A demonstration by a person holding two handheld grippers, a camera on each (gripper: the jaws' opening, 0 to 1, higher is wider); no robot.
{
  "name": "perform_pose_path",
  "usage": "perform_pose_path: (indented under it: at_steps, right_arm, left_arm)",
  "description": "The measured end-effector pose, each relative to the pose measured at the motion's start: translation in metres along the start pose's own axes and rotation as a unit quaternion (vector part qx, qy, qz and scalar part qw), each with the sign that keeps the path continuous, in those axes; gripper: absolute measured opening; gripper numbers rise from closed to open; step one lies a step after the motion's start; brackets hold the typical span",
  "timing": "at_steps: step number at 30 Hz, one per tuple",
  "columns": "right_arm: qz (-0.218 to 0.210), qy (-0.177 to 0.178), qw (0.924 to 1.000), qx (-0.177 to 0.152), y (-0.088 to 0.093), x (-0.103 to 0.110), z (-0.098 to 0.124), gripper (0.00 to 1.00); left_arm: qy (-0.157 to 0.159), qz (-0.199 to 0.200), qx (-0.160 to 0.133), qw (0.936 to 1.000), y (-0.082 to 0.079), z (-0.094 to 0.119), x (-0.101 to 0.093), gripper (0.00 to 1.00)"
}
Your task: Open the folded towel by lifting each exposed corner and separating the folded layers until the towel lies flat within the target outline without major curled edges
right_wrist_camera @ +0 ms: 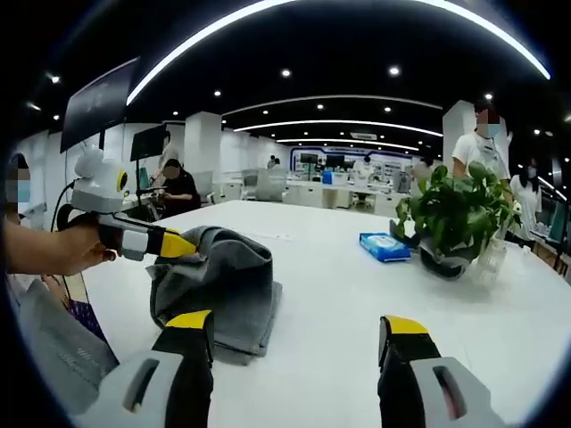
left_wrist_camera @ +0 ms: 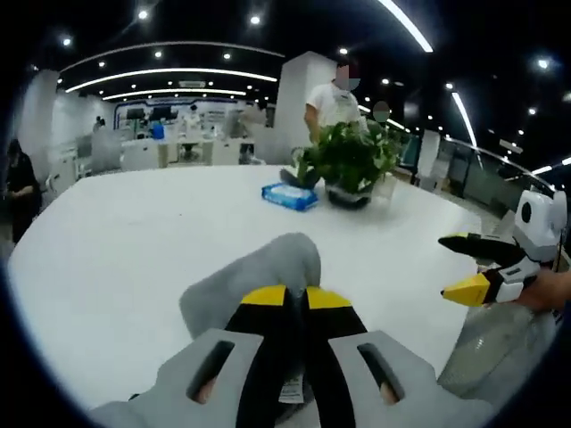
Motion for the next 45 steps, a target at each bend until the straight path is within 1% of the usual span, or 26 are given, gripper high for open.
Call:
perform_pose_path:
  at_steps: [6, 11, 16, 20, 23, 24, 27, 30, 32, 35, 38, 39, 40, 41, 43, 45]
  right_arm:
    - [0.005, -0.005, 1.0, -0.001, 0.0, 0.003, 0.0, 0.75]
    - [0.002, -0.011, 0.9999, 0.0, 0.0, 0.005, 0.0, 0.75]
    - [-0.008, -0.028, 0.9996, 0.004, 0.001, 0.011, 0.001, 0.73]
    - [-0.035, -0.056, 0.9978, 0.011, 0.002, 0.019, -0.001, 0.7]
    - [-0.063, -0.084, 0.9942, 0.023, 0.003, 0.027, -0.003, 0.66]
    - [-0.067, -0.089, 0.9934, 0.024, 0.002, 0.028, -0.005, 0.65]
    - [-0.061, -0.098, 0.993, 0.023, -0.005, 0.033, -0.01, 0.66]
    - [-0.055, -0.123, 0.9906, 0.024, -0.014, 0.045, -0.021, 0.67]
    - [-0.048, -0.136, 0.9891, 0.03, -0.017, 0.052, -0.028, 0.64]
    - [-0.027, -0.164, 0.9851, 0.046, -0.019, 0.068, -0.041, 0.59]
    - [0.001, -0.179, 0.9822, 0.056, -0.017, 0.081, -0.053, 0.57]
    - [0.019, -0.188, 0.9799, 0.065, -0.012, 0.088, -0.06, 0.57]
    - [0.024, -0.191, 0.9789, 0.068, -0.011, 0.091, -0.063, 0.57]
    - [0.033, -0.195, 0.9775, 0.074, -0.008, 0.095, -0.069, 0.57]
    - [0.043, -0.201, 0.9752, 0.082, -0.004, 0.101, -0.078, 0.55]
    - [0.041, -0.204, 0.9739, 0.091, -0.001, 0.107, -0.088, 0.53]
  left_arm:
    - [-0.023, 0.02, -0.025, 0.9992, -0.009, 0.02, 0.017, 0.03]
    - [-0.034, 0.033, -0.034, 0.9983, -0.01, 0.029, 0.028, 0.03]
    - [-0.045, 0.033, -0.039, 0.9977, -0.01, 0.036, 0.035, 0.03]
    - [-0.052, 0.046, -0.051, 0.9963, -0.012, 0.044, 0.041, 0.03]
    - [-0.057, 0.054, -0.057, 0.9952, -0.013, 0.05, 0.044, 0.03]
    - [-0.059, 0.058, -0.06, 0.9948, -0.012, 0.053, 0.045, 0.03]
    - [-0.065, 0.068, -0.065, 0.9935, -0.01, 0.06, 0.049, 0.03]
    - [-0.069, 0.081, -0.073, 0.9917, -0.008, 0.067, 0.052, 0.04]
    - [-0.073, 0.082, -0.075, 0.9911, -0.006, 0.072, 0.054, 0.04]
    - [-0.076, 0.089, -0.079, 0.9899, -0.004, 0.079, 0.057, 0.04]
    - [-0.076, 0.095, -0.082, 0.9892, -0.002, 0.085, 0.059, 0.04]
    - [-0.076, 0.097, -0.083, 0.9889, -0.001, 0.087, 0.06, 0.04]
    - [-0.076, 0.099, -0.083, 0.9887, -0.001, 0.088, 0.061, 0.04]
    - [-0.076, 0.103, -0.084, 0.9882, 0.0, 0.09, 0.062, 0.04]
    - [-0.075, 0.112, -0.085, 0.9872, 0.002, 0.093, 0.063, 0.04]
    - [-0.073, 0.114, -0.088, 0.9869, 0.004, 0.095, 0.063, 0.04]
Point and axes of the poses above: the point that each gripper's makers call its tool centre point, and the gripper's own axes: z roughly backward along the fingers, x roughly to its left, y roughly out of its underside, the point moved 2 cm from there along z, roughly backward along the fingers, and after that the axes turned 13 degrees about y, right-handed, at the moved point
